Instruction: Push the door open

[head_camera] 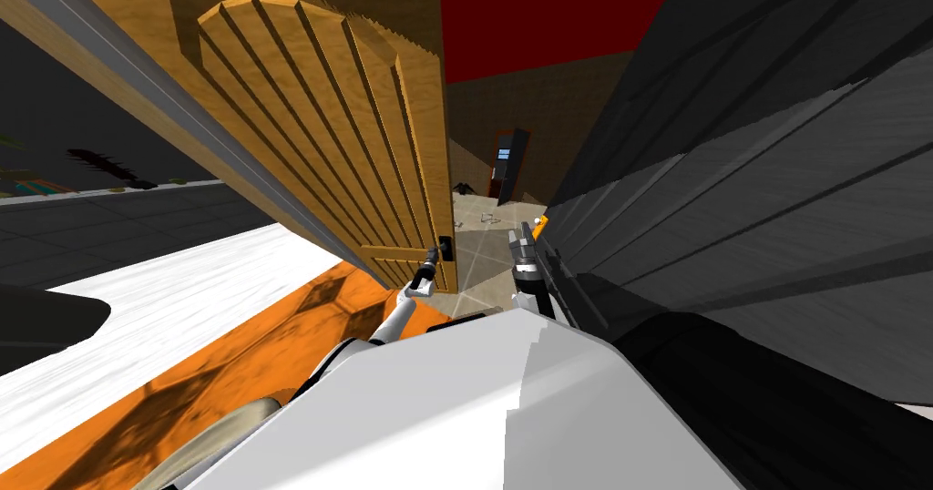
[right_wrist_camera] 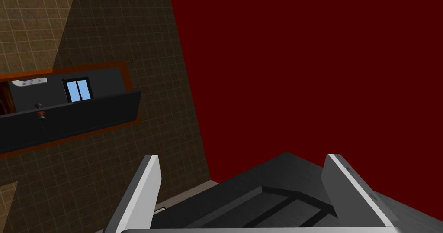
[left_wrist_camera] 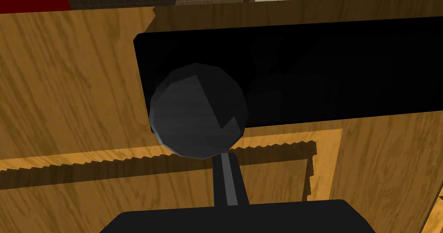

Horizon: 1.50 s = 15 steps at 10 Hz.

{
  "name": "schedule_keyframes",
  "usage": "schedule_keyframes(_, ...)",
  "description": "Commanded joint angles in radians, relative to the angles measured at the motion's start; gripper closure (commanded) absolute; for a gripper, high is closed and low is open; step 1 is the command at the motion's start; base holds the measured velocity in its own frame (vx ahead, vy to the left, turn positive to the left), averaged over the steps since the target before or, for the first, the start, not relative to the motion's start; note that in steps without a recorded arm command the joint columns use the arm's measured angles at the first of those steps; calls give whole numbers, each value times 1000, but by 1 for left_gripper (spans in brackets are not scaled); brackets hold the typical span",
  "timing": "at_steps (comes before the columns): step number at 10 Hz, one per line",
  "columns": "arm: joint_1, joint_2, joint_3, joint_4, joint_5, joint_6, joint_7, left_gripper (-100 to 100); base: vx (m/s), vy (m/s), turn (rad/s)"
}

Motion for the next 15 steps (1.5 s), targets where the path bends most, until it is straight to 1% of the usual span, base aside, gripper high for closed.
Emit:
schedule_keyframes(1, 1, 0, -3, -3, 2, 2, 2, -100, -179, 48, 3)
schedule_keyframes(4, 3, -7, -7, -12, 7, 7, 4, -100, -230, 22, 34)
schedule_keyframes(6, 4, -23, -11, -20, 12, 12, 6, -100, -257, 26, 37)
schedule_keyframes(7, 4, -19, -9, -16, 10, 8, 5, -100, -113, 17, -1)
schedule_keyframes(8, 4, -13, -6, -15, 11, 6, 4, -100, 75, -35, -39)
schedule_keyframes(11, 3, -8, -2, -11, 11, 0, 2, -100, 178, -83, -15)
schedule_keyframes(13, 2, -9, 2, -8, 11, -5, 0, -100, 212, -63, -25)
schedule_keyframes(15, 2, -15, 7, -4, 11, -10, -2, -100, 193, -74, -25)
